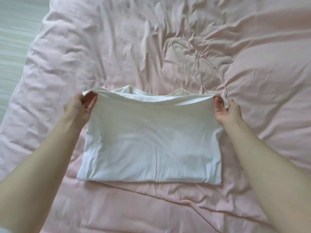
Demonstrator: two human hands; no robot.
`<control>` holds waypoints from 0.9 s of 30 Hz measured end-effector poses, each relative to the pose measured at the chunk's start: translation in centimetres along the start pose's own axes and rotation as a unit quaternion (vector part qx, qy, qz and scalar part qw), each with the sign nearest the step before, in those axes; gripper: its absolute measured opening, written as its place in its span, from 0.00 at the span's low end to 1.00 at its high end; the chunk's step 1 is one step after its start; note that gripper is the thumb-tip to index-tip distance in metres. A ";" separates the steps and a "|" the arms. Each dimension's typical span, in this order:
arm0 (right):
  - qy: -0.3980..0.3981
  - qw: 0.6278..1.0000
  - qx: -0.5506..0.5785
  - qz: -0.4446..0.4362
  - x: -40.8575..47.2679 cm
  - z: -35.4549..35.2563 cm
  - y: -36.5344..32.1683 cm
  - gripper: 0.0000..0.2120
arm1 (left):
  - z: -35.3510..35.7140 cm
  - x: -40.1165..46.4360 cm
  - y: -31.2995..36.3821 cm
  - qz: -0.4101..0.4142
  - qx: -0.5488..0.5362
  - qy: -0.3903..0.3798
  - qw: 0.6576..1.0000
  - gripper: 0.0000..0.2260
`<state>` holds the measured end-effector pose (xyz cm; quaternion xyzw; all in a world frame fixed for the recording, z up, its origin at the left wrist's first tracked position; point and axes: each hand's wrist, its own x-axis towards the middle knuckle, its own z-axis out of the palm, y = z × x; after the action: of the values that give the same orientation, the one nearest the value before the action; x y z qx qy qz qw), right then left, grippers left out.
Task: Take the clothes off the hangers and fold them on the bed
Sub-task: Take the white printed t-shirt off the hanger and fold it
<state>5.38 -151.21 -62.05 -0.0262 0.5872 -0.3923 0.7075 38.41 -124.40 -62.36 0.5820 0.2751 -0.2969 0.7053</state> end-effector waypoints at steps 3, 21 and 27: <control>-0.015 0.998 -0.064 0.014 0.9 0.3 0.9 0.17 | 0.4 1.4 -1.0 0.016 0.126 -0.018 0.992 0.07; -0.183 0.526 -0.793 -0.248 -7.7 -9.4 17.6 0.20 | -13.0 -6.0 -9.8 0.191 0.645 0.121 0.730 0.20; -0.191 0.478 -0.832 -0.209 -10.4 -12.7 18.7 0.21 | -18.9 -7.4 -10.5 0.156 0.644 0.098 0.743 0.19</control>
<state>4.40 -126.82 -66.85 -0.7987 0.4661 0.1579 0.3462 24.83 -106.57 -67.06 0.9582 -0.0087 -0.2308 0.1686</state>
